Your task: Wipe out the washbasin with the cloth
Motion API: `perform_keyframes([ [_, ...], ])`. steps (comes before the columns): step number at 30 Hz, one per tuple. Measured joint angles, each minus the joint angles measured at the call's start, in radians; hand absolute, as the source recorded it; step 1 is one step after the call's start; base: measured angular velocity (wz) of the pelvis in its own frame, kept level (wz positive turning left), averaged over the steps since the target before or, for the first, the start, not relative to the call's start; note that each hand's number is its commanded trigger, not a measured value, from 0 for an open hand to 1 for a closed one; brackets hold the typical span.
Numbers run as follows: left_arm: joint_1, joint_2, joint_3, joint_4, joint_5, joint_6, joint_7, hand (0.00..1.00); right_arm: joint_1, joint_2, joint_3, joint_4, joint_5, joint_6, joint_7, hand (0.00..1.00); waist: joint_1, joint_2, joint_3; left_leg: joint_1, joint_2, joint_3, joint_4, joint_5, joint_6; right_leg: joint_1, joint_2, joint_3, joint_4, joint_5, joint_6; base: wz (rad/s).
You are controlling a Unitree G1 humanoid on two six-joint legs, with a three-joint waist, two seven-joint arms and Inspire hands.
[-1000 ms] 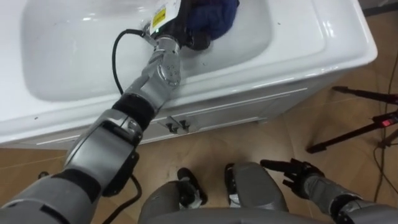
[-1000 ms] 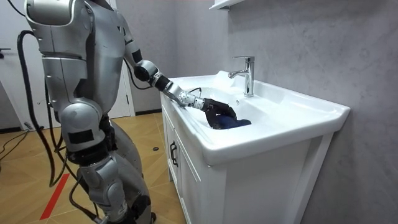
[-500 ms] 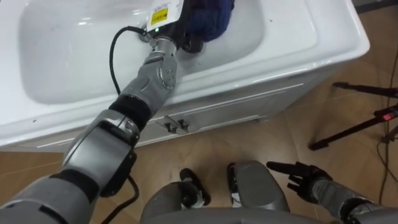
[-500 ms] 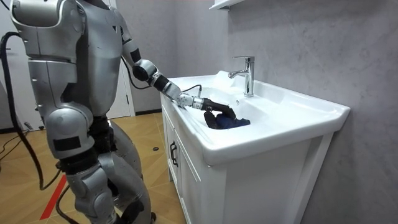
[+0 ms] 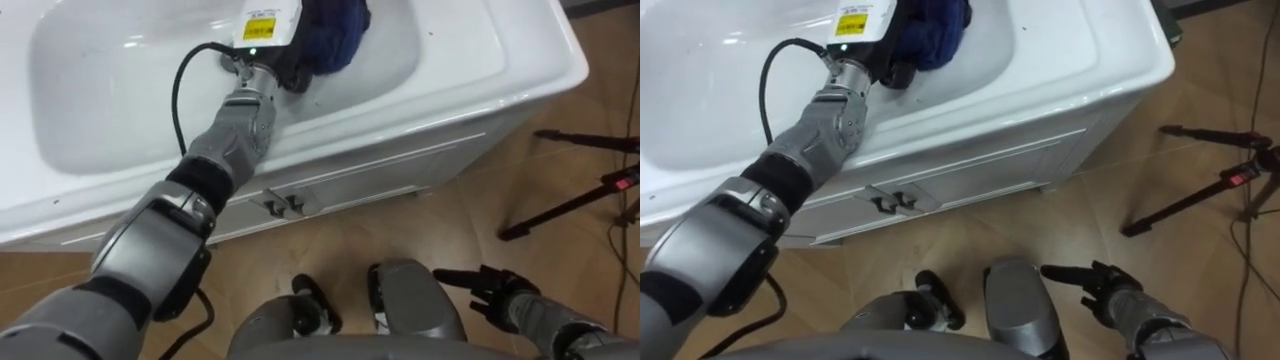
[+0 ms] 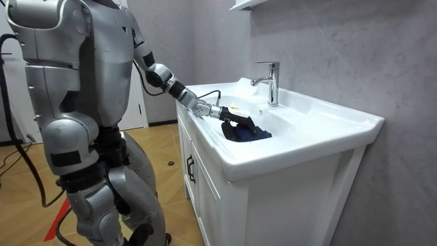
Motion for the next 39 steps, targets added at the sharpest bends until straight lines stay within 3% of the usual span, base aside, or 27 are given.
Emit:
perform_keyframes([
  [3, 0.036, 0.063, -0.003, 0.007, 0.033, 0.001, -0.021, 1.0, 0.006, -0.008, -0.051, 0.004, -0.006, -0.006, -0.001, 0.0, 0.001, 0.023, -0.0044, 0.017, -0.001, 0.0, 0.0, -0.002, -0.004, 0.024, 0.007, 0.003, -0.01, 0.001, -0.002, -0.08],
  [4, 0.057, 0.104, -0.008, 0.007, 0.03, 0.0, -0.021, 1.0, 0.015, -0.013, -0.06, 0.003, -0.007, -0.006, -0.007, 0.0, 0.005, 0.031, -0.0094, 0.018, -0.001, -0.001, 0.0, -0.003, -0.007, 0.024, 0.009, 0.006, -0.01, 0.0, -0.004, -0.09],
  [5, 0.067, 0.124, -0.007, 0.011, 0.03, 0.0, -0.022, 1.0, 0.014, -0.017, -0.061, 0.0, -0.012, -0.006, -0.012, 0.0, 0.01, 0.034, -0.0102, 0.019, -0.001, -0.005, 0.0, -0.002, -0.008, 0.024, 0.01, 0.008, -0.01, -0.001, -0.005, -0.17],
  [7, 0.123, 0.202, 0.03, 0.024, 0.024, 0.001, -0.023, 1.0, 0.036, -0.026, -0.072, -0.017, -0.029, -0.012, -0.044, 0.0, 0.043, 0.039, -0.0144, 0.027, 0.003, -0.005, 0.001, 0.001, -0.015, 0.022, 0.02, 0.029, -0.009, -0.001, -0.01, -0.29],
  [8, 0.139, 0.215, 0.054, 0.031, 0.02, 0.001, -0.023, 1.0, 0.042, -0.027, -0.078, -0.018, -0.031, -0.012, -0.053, 0.0, 0.056, 0.039, -0.0145, 0.03, 0.004, -0.004, 0.001, 0.001, -0.016, 0.022, 0.022, 0.032, -0.011, 0.0, -0.012, -0.27],
  [9, 0.177, 0.232, 0.122, 0.047, 0.018, 0.003, -0.022, 1.0, 0.057, -0.029, -0.093, -0.022, -0.039, -0.012, -0.071, 0.0, 0.069, 0.045, -0.0201, 0.032, 0.006, -0.004, 0.003, 0.002, -0.018, 0.022, 0.026, 0.033, -0.018, 0.0, -0.014, -0.1],
  [10, 0.212, 0.24, 0.19, 0.057, 0.02, 0.006, -0.021, 1.0, 0.077, -0.033, -0.112, -0.026, -0.062, -0.012, -0.08, 0.0, 0.084, 0.053, -0.0308, 0.031, 0.007, -0.005, 0.006, 0.002, -0.018, 0.025, 0.026, 0.03, -0.021, -0.001, -0.017, 0.0],
  [12, 0.249, 0.256, 0.244, 0.057, 0.021, 0.006, -0.006, 1.0, 0.093, -0.041, -0.125, -0.026, -0.079, -0.012, -0.091, 0.0, 0.111, 0.063, -0.0412, 0.035, 0.007, -0.008, 0.007, 0.002, -0.018, 0.03, 0.026, 0.03, -0.023, -0.003, -0.019, 0.02],
  [15, 0.286, 0.256, 0.252, 0.057, 0.024, 0.006, 0.007, 1.0, 0.112, -0.039, -0.126, -0.038, -0.086, -0.011, -0.113, 0.0, 0.138, 0.057, -0.0445, 0.084, 0.003, -0.001, -0.003, 0.004, -0.022, 0.075, 0.025, 0.039, -0.027, -0.013, -0.02, -0.09],
  [18, 0.322, 0.256, 0.266, 0.056, 0.054, 0.006, 0.014, 1.0, 0.126, -0.039, -0.141, -0.059, -0.141, -0.011, -0.11, 0.0, 0.139, 0.04, -0.0588, 0.11, 0.003, -0.002, -0.001, 0.003, -0.023, 0.1, 0.027, 0.045, -0.028, -0.023, -0.026, -0.08],
  [21, 0.353, 0.257, 0.299, 0.043, 0.061, 0.006, 0.02, 1.0, 0.135, -0.053, -0.166, -0.069, -0.155, -0.011, -0.11, 0.0, 0.151, 0.042, -0.063, 0.117, 0.017, -0.007, 0.004, -0.011, -0.046, 0.104, 0.038, 0.049, -0.029, -0.022, -0.03, -0.22],
  [28, 0.423, 0.259, 0.327, -0.027, 0.061, 0.006, -0.008, 1.0, 0.187, -0.064, -0.177, -0.074, -0.222, -0.001, -0.112, 0.0, 0.192, 0.044, -0.0649, 0.155, 0.023, -0.034, -0.01, -0.015, -0.056, 0.162, 0.035, -0.009, -0.067, -0.019, -0.036, -0.12],
  [34, 0.508, 0.261, 0.358, -0.145, 0.058, 0.005, -0.047, 1.0, 0.216, -0.064, -0.245, -0.111, -0.289, -0.005, -0.135, 0.0, 0.195, 0.053, -0.0709, 0.193, 0.03, -0.056, -0.009, -0.022, -0.069, 0.237, 0.037, -0.07, -0.119, -0.019, -0.037, 0.16],
  [37, 0.544, 0.26, 0.358, -0.192, -0.018, 0.005, -0.046, 1.0, 0.228, -0.062, -0.244, -0.133, -0.267, -0.011, -0.157, 0.0, 0.195, 0.059, -0.0743, 0.209, 0.03, -0.083, -0.009, -0.027, -0.076, 0.282, 0.044, -0.101, -0.152, -0.019, -0.037, 0.22],
  [39, 0.55, 0.26, 0.361, -0.222, -0.08, 0.004, -0.049, 1.0, 0.233, -0.06, -0.242, -0.132, -0.267, -0.024, -0.166, 0.0, 0.197, 0.058, -0.0718, 0.225, 0.029, -0.086, -0.016, -0.027, -0.077, 0.296, 0.044, -0.114, -0.159, -0.019, -0.037, 0.17],
])
